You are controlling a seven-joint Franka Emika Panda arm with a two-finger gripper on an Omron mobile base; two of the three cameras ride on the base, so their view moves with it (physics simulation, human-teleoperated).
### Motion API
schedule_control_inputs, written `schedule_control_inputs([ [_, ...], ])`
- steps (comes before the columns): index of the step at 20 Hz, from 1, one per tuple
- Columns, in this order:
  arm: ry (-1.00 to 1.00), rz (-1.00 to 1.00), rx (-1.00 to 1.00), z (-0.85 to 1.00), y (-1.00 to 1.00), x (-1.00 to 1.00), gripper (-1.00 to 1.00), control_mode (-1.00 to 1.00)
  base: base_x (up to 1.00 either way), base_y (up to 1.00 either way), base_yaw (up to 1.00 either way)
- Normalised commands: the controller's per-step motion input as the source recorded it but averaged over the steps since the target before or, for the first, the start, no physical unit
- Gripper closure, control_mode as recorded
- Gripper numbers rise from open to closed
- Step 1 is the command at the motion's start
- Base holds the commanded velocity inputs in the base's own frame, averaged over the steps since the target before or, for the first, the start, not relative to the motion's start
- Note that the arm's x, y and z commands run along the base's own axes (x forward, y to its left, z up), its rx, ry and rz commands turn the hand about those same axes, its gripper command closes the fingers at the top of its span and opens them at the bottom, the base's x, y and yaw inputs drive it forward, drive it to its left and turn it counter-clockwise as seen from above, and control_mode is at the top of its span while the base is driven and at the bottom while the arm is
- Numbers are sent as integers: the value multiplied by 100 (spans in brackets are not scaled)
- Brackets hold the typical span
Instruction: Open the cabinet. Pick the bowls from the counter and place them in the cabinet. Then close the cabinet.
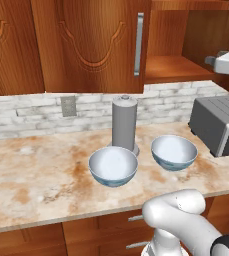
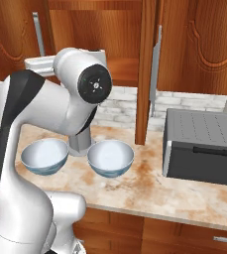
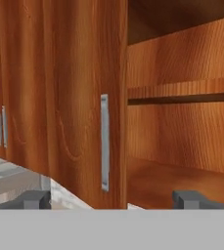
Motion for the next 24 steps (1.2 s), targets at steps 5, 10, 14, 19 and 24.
schedule_control_inputs([
  [5, -8, 0, 0, 0, -7, 19, -100, -100, 0, 0, 0],
  [10, -12, 0, 0, 0, 0, 15, -100, -100, 0, 0, 0],
  [14, -7, -11, 0, 0, -3, 19, -100, -100, 0, 0, 0],
  [19, -4, -2, 0, 0, -3, 34, -100, -100, 0, 0, 0],
  [24, 0, 3, 0, 0, -2, 23, -100, -100, 0, 0, 0],
])
